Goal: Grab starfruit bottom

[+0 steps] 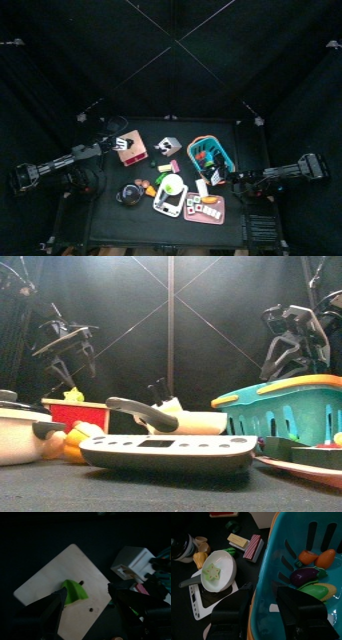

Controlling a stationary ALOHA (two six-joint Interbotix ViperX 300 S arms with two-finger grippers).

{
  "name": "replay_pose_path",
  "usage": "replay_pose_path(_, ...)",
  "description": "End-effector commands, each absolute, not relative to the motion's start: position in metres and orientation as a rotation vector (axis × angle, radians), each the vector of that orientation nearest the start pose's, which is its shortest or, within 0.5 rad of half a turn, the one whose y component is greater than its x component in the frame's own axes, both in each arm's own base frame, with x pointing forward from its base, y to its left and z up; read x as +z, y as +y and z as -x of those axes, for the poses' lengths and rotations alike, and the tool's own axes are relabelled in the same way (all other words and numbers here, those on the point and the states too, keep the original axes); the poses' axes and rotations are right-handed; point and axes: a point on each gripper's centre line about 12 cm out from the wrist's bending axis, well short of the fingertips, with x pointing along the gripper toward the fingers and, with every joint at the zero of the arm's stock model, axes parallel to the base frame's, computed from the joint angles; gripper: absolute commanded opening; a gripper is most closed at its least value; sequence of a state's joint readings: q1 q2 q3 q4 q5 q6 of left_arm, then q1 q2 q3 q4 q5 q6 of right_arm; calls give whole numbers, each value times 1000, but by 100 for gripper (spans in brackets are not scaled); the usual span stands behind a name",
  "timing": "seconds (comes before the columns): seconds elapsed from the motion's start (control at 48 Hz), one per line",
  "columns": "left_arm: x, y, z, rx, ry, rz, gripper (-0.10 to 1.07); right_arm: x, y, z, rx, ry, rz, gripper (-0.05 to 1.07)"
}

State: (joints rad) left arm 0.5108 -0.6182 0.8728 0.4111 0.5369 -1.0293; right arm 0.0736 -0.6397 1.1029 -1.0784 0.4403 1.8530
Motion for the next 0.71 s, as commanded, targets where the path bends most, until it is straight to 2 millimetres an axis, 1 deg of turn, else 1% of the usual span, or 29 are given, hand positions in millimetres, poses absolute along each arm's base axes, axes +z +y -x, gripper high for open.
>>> replay_pose_path(0.0,266,124,-228,763,455,628,99,205,-28,-226,-542,488,-630,75)
replay_pose_path(0.125,278,93,-252,575,406,578,99,205,-28,-227,-541,487,-627,75)
replay_pose_path(0.208,283,71,-262,465,390,558,99,205,-28,-227,-540,486,-626,75)
replay_pose_path(0.333,287,44,-272,344,383,541,99,205,-28,-227,-539,485,-629,75)
replay_pose_path(0.458,295,16,-288,223,376,512,98,206,-28,-228,-541,486,-630,75)
replay_pose_path(0.562,288,3,-302,177,409,484,98,206,-28,-228,-539,484,-631,75)
replay_pose_path(0.688,265,-11,-320,155,494,462,98,204,-28,-229,-542,492,-632,75)
